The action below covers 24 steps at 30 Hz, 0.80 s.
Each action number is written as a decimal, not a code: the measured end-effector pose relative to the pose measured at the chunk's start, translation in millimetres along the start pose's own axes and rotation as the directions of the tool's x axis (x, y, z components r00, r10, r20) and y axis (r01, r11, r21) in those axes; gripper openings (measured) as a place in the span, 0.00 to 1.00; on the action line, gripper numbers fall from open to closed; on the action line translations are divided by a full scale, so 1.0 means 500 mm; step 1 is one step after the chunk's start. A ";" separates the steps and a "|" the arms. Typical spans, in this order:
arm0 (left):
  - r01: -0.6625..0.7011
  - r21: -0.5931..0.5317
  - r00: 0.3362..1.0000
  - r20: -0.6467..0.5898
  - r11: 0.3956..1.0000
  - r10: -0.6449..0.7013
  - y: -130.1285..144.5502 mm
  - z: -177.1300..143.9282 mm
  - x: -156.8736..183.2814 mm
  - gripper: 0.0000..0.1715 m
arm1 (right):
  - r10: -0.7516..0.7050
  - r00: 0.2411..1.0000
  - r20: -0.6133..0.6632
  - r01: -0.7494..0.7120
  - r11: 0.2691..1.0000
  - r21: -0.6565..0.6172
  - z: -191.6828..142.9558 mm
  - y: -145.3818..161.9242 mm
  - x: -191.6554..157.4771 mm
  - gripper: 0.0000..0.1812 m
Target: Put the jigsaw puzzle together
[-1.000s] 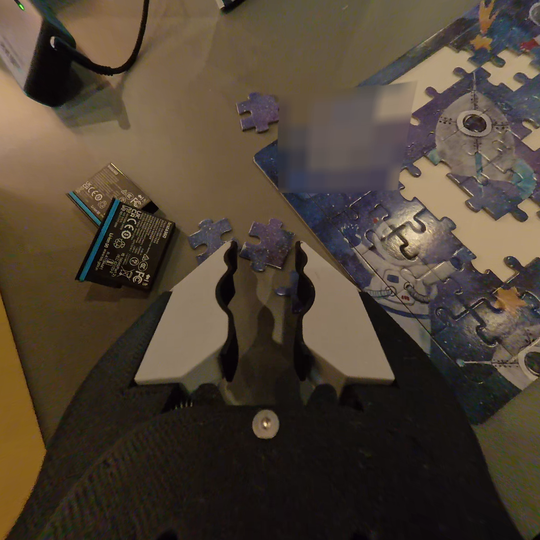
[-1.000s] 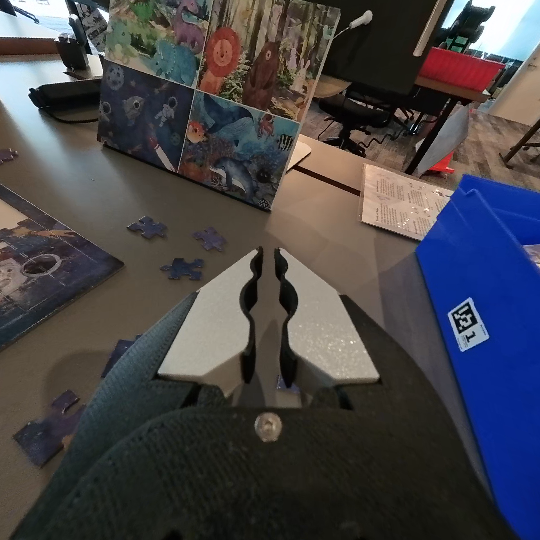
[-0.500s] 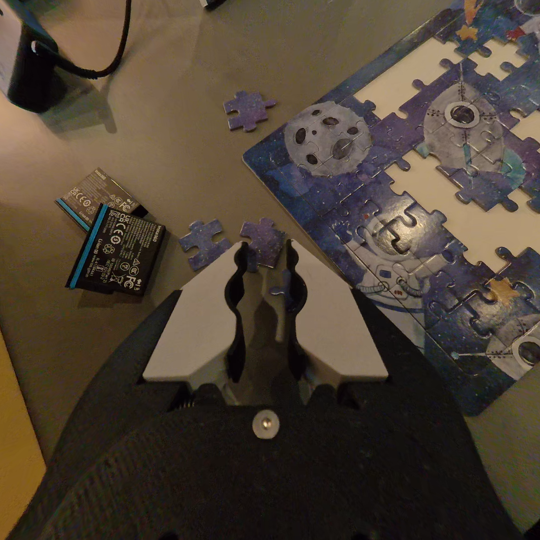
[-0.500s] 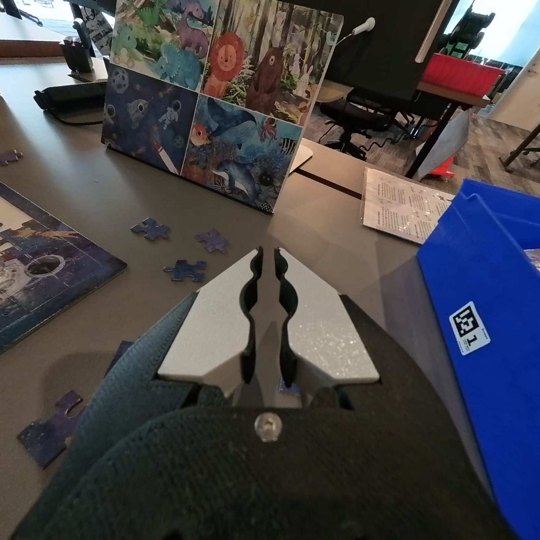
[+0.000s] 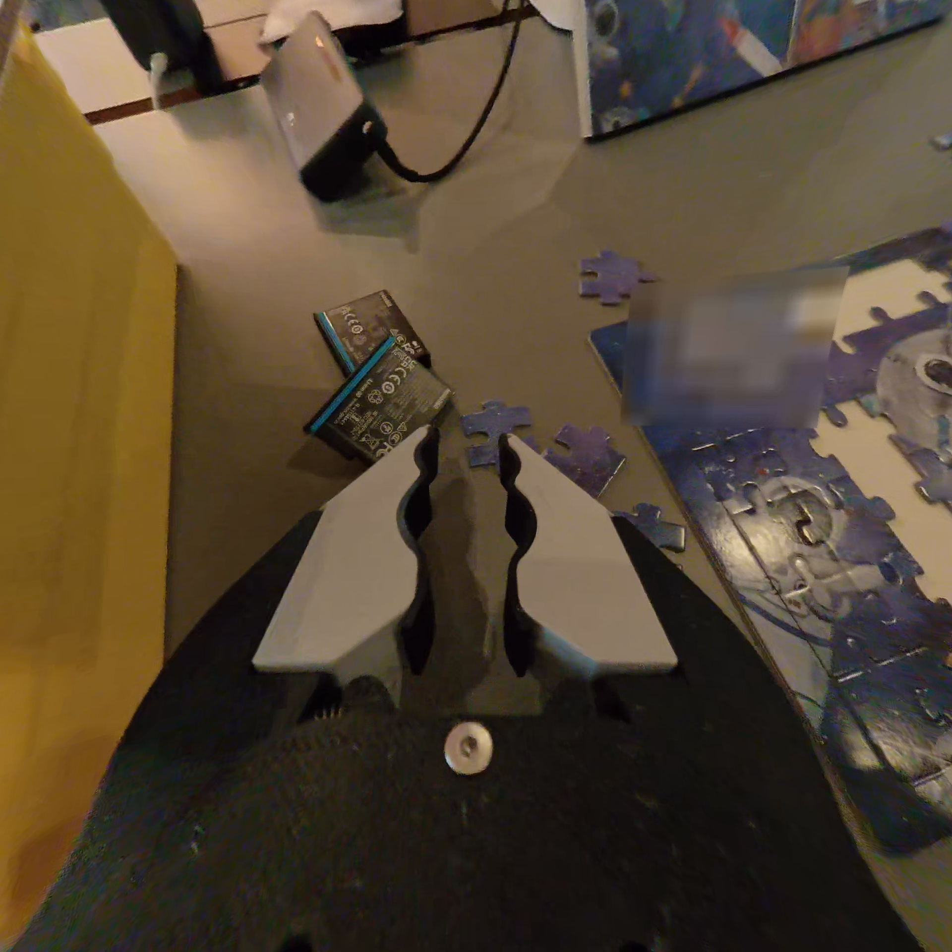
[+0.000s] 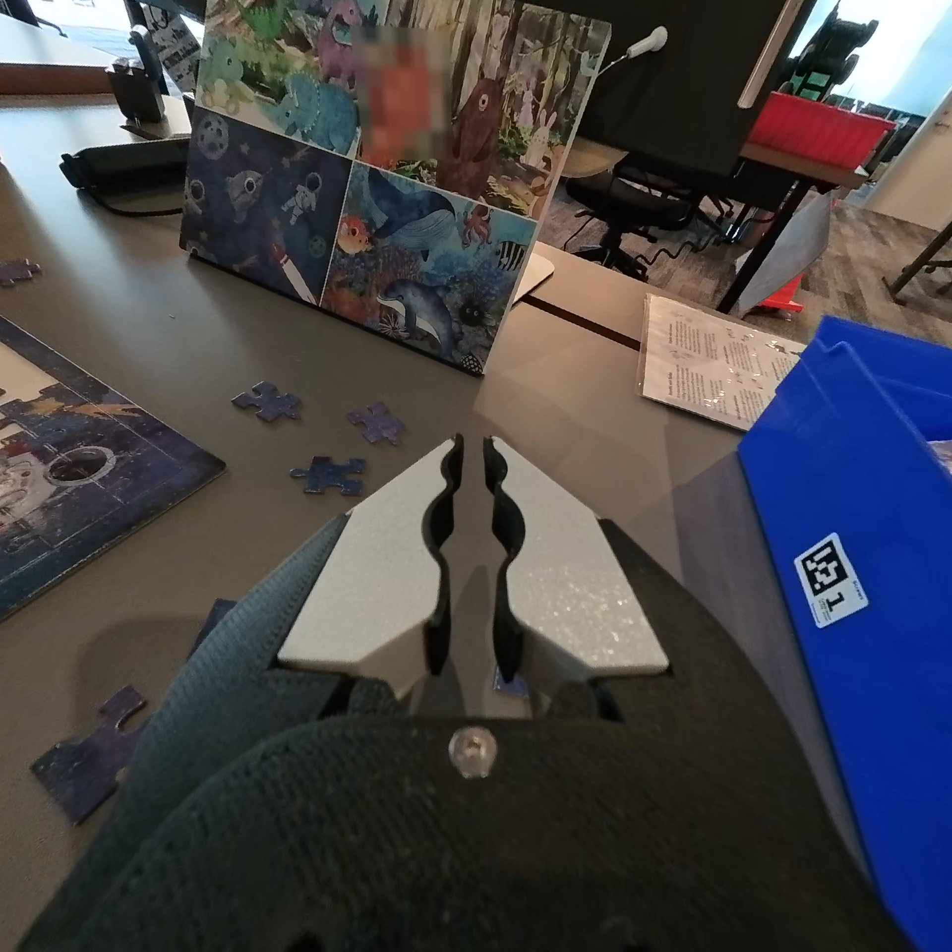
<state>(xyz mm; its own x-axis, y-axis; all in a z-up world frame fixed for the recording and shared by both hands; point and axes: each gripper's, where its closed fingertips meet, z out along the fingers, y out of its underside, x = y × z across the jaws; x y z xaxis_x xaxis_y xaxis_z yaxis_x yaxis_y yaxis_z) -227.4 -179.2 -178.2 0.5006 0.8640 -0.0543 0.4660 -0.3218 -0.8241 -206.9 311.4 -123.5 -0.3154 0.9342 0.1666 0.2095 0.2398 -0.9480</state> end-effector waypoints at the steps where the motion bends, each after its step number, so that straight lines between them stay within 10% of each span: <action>1: 0.002 -0.007 1.000 0.002 1.000 -0.002 0.002 0.002 -0.001 0.13 | 0.000 1.000 0.000 0.000 1.000 -0.001 0.000 0.000 0.000 0.04; 15: 0.079 -0.184 0.997 0.035 0.980 -0.074 0.030 0.055 0.010 0.23 | 0.005 1.000 -0.018 -0.005 1.000 -0.009 -0.001 0.005 0.009 0.04; 24: 0.088 -0.178 0.995 -0.019 0.980 -0.093 0.030 0.051 0.021 0.05 | -0.004 1.000 -0.013 0.004 1.000 -0.010 0.000 0.004 0.005 0.04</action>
<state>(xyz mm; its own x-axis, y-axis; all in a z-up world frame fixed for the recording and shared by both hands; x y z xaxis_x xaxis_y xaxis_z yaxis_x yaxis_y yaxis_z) -233.7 -165.0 -205.5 0.4690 0.8826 0.0333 0.6309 -0.3084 -0.7119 -207.1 314.2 -125.0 -0.3042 0.9367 0.1736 0.2177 0.2458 -0.9446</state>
